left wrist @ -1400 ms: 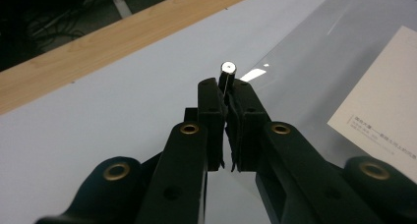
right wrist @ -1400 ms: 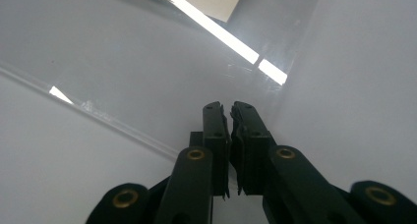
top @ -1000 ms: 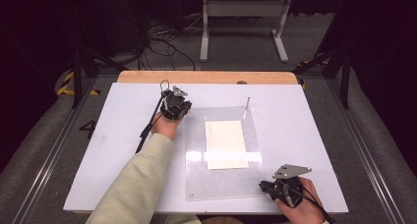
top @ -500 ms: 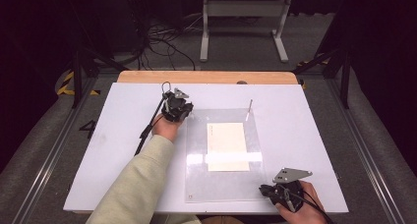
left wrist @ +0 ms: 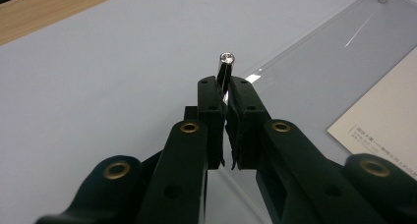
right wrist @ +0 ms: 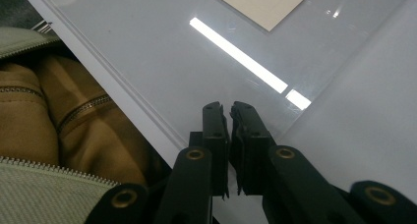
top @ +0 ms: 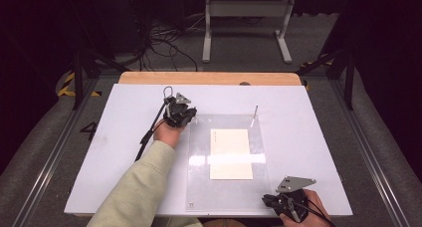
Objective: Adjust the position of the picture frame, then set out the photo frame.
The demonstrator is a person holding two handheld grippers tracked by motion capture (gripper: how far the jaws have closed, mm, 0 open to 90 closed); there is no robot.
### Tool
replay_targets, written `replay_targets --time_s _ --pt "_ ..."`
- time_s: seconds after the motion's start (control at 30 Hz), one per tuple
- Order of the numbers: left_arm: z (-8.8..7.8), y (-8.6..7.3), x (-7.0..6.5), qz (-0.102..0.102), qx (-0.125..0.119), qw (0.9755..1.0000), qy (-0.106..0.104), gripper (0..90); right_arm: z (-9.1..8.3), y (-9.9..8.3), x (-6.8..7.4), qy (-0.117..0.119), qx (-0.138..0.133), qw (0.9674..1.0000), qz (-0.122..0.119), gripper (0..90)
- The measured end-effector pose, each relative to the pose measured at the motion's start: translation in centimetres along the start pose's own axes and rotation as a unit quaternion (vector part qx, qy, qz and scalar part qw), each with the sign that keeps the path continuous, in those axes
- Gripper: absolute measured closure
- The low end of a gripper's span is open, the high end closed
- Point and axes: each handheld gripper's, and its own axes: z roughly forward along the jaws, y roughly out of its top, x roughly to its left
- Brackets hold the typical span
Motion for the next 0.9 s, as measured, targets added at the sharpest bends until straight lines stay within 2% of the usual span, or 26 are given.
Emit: replay_targets --time_s 0.03,0.07,0.13,0.17,0.3,0.37,0.43,0.5,0.6,0.73,0.8,0.83,0.9 --pt "-0.1 0.0 0.1 -0.007 -0.003 0.9999 -0.01 83.7 0.0 -0.1 -0.1 0.003 -0.002 1.0 0.004 84.1" --pt "-0.2 0.0 0.2 -0.011 -0.006 0.9998 -0.019 78.3 0.0 -0.1 -0.3 0.009 -0.004 0.9999 0.005 84.0" --pt "-0.9 -0.2 0.3 -0.019 -0.017 0.9994 -0.022 65.7 0.0 -0.3 -0.5 0.019 -0.013 0.9997 0.006 83.6" --pt "-1.3 -0.3 0.3 -0.017 -0.024 0.9992 -0.029 63.8 -0.1 -0.3 -0.7 0.025 -0.026 0.9993 0.004 81.3" --pt "-3.4 -1.0 0.0 -0.02 -0.044 0.9977 -0.049 59.1 -0.9 0.0 -1.2 0.006 -0.082 0.9965 -0.012 76.3" --pt "-4.7 -1.3 -0.4 -0.014 -0.055 0.9968 -0.056 57.7 -1.2 0.3 -1.4 0.003 -0.101 0.9947 -0.019 75.9" --pt "-6.1 -1.7 -0.9 0.002 -0.063 0.9962 -0.061 56.3 -1.5 0.6 -1.8 -0.003 -0.119 0.9926 -0.023 75.8" --pt "-7.4 -2.2 -1.3 0.017 -0.07 0.9951 -0.068 55.0 -1.6 0.7 -2.2 -0.005 -0.129 0.9913 -0.023 74.6" --pt "-8.8 -2.9 -1.9 0.026 -0.077 0.9937 -0.078 53.2 -1.5 1.0 -2.9 -0.01 -0.138 0.9902 -0.018 74.2" --pt "-9.7 -3.4 -2.3 0.037 -0.071 0.9934 -0.082 51.4 -1.6 1.6 -3.5 -0.018 -0.151 0.9882 -0.017 73.2" --pt "-10.4 -3.9 -2.6 0.04 -0.069 0.9924 -0.093 50.9 -1.7 2.0 -3.7 -0.021 -0.155 0.9876 -0.017 73.1" --pt "-10.6 -4.2 -2.7 0.044 -0.069 0.9923 -0.092 50.4 -1.7 2.2 -3.8 -0.023 -0.158 0.987 -0.019 72.6" --pt "-11.0 -4.7 -2.9 0.05 -0.069 0.992 -0.094 49.5 -1.8 2.7 -3.9 -0.02 -0.159 0.9869 -0.015 75.2"
